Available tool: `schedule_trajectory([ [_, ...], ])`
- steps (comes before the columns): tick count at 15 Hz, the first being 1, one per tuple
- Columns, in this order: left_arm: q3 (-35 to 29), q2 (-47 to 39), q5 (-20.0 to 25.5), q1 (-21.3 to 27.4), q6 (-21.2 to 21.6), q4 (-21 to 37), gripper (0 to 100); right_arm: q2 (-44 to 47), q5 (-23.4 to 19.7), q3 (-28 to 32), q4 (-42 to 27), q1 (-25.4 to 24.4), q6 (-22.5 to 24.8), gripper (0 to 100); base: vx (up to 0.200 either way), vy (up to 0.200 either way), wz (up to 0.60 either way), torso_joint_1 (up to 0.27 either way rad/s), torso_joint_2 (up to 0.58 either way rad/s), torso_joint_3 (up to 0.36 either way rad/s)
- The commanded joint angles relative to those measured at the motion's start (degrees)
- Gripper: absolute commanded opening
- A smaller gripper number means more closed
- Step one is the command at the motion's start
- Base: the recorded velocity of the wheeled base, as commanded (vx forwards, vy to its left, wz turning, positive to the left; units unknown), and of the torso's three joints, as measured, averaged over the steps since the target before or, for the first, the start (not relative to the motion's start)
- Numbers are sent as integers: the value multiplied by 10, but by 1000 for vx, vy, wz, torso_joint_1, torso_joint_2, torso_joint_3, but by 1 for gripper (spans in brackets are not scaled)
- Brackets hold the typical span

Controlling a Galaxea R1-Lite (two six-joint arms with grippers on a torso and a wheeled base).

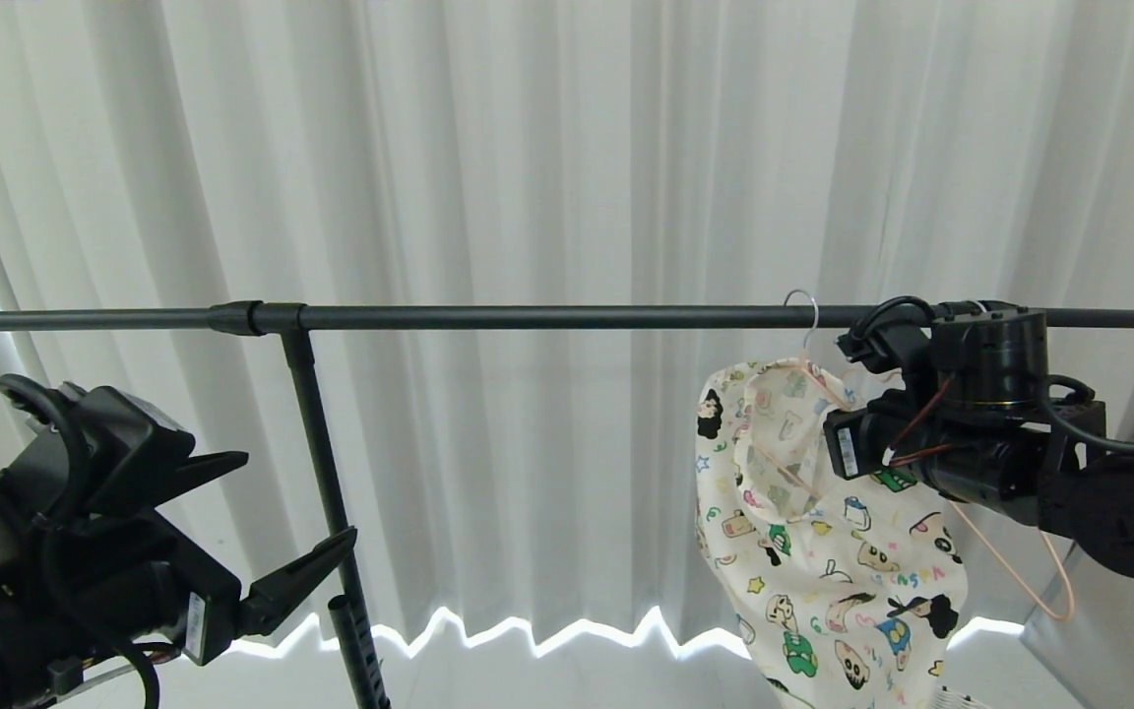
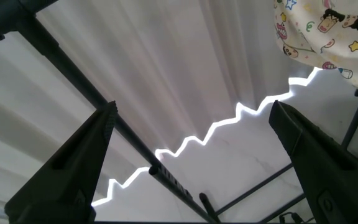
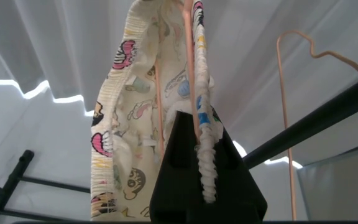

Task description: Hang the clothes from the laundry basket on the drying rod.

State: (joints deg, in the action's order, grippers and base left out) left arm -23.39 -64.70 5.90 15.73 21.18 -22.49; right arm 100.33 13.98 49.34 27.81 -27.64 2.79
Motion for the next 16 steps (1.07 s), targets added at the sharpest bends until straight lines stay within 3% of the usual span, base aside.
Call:
schedule_trajectory([
  [1,0,0,0,0,0,0,100,-1,1,1,0,0,0,0,0,0,0,0,0,0],
  [2,0,-1,0,0,0,0,100,-1,1,1,-1,0,0,0,0,0,0,0,0,0],
  [3,0,-1,0,0,0,0,100,-1,2,0,-1,0,0,100,0,0,0,0,0,0],
  [7,0,-1,0,0,0,0,100,-4,2,0,2,-1,0,100,0,0,0,0,0,0],
  [12,4,-2,0,-10,-2,0,100,-74,-2,-15,1,-16,-2,100,0,0,0,0,0,0],
  [16,6,-1,-2,-49,-2,0,100,-176,2,-87,-1,-21,4,100,0,0,0,0,0,0],
])
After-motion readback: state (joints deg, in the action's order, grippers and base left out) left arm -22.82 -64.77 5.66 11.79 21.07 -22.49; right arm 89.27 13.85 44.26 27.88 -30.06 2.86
